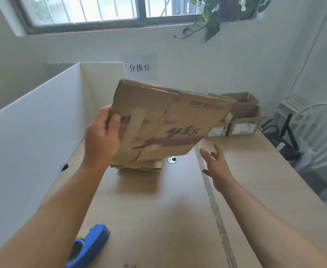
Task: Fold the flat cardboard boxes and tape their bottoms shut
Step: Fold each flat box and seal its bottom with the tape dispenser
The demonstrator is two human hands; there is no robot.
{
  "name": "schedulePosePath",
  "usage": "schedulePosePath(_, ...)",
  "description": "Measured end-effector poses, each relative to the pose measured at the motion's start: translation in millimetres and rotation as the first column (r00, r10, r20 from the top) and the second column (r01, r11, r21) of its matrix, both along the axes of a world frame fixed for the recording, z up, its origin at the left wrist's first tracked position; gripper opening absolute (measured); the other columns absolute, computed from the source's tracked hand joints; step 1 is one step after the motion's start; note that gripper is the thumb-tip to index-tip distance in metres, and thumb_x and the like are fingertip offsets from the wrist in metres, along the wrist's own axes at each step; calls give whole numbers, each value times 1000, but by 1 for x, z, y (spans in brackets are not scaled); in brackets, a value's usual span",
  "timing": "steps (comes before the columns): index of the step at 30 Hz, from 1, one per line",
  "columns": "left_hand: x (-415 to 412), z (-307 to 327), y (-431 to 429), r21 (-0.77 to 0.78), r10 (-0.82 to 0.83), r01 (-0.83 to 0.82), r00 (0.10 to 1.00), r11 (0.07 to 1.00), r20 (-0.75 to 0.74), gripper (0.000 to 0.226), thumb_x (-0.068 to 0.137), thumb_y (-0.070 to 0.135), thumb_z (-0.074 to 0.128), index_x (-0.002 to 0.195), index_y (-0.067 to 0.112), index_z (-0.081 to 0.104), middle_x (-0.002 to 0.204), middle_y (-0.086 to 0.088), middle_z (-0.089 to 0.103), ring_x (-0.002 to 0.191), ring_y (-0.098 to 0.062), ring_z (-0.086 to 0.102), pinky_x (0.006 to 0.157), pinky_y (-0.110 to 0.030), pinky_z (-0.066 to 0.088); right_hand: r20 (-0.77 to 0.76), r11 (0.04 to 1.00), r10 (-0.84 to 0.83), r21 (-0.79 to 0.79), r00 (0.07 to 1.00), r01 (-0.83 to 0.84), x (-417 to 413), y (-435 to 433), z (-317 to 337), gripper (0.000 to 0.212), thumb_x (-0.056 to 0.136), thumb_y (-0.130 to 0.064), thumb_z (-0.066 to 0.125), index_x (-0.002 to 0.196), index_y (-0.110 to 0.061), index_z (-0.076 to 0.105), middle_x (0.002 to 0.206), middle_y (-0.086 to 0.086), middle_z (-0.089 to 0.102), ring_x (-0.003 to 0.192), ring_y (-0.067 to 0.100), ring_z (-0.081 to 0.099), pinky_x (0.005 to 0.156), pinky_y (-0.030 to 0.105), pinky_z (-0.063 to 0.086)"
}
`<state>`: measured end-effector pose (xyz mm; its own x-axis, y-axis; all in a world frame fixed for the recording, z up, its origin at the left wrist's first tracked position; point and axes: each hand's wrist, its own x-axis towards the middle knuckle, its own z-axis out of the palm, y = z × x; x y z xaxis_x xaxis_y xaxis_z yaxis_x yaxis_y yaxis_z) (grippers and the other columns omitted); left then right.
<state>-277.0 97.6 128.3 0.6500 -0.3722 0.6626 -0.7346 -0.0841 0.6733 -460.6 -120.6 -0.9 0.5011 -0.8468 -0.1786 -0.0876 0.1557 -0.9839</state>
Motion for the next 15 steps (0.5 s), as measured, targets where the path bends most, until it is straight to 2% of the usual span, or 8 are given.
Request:
schedulePosePath(3, -21, -25, 23, -4, -64, 64, 973, 998, -221, 17, 102, 14, 48, 106, 26, 59, 91, 15, 65, 83, 2, 59, 76, -17, 47, 77, 999, -31, 37, 997, 28, -37, 3, -2, 86, 89, -49, 67, 156, -38, 14, 157, 0, 28, 138, 24, 38, 103, 46, 42)
schedulePosePath(5, -35, -47, 37, -47, -117, 107, 924, 993, -364, 21, 103, 10, 47, 106, 26, 62, 90, 14, 69, 84, 0, 63, 74, -16, 49, 146, 998, -12, 59, 989, 4, -57, 9, -7, 82, 92, -44, 66, 154, -40, 13, 151, -6, 38, 130, 18, 43, 94, 40, 40)
schedulePosePath(7, -48, -68, 50, -80, -137, 112, 877, 990, -460, 23, 103, 9, 46, 109, 23, 63, 91, 13, 71, 84, 0, 65, 69, -12, 49, 159, 997, -20, 81, 987, 7, -76, 15, -14, 78, 94, -41, 63, 154, -42, 12, 144, -9, 43, 125, 16, 44, 93, 41, 37)
schedulePosePath(9, -58, -86, 63, -85, -140, 112, 844, 990, -517, 23, 104, 9, 44, 109, 21, 62, 90, 14, 71, 83, 1, 65, 66, -11, 49, 133, 997, -19, 76, 991, 9, -93, 21, -23, 73, 95, -38, 62, 152, -43, 17, 137, -6, 47, 120, 17, 49, 92, 43, 39)
schedulePosePath(11, -64, -104, 73, -72, -148, 130, 809, 989, -568, 24, 103, 7, 44, 106, 24, 62, 88, 14, 71, 81, 3, 65, 66, -9, 49, 114, 999, 18, 48, 993, -24, -110, 29, -33, 59, 95, -35, 63, 145, -42, 32, 128, -2, 53, 112, 15, 56, 81, 35, 46)
schedulePosePath(13, -67, -122, 80, -4, -133, 162, 792, 987, -597, 24, 102, 11, 50, 108, 30, 63, 95, 6, 68, 86, 0, 64, 70, -8, 47, 86, 998, 51, 17, 995, -52, -123, 39, -43, 51, 92, -36, 66, 136, -41, 41, 123, 5, 55, 111, 17, 59, 75, 32, 49)
schedulePosePath(15, -70, -140, 84, 127, -103, 217, 802, 968, -588, 27, 97, 21, 55, 120, 35, 59, 101, 3, 61, 89, 4, 60, 79, -10, 46, 82, 995, 96, -18, 992, -95, -130, 52, -49, 50, 89, -35, 68, 132, -37, 44, 123, 4, 56, 112, 19, 61, 78, 30, 53)
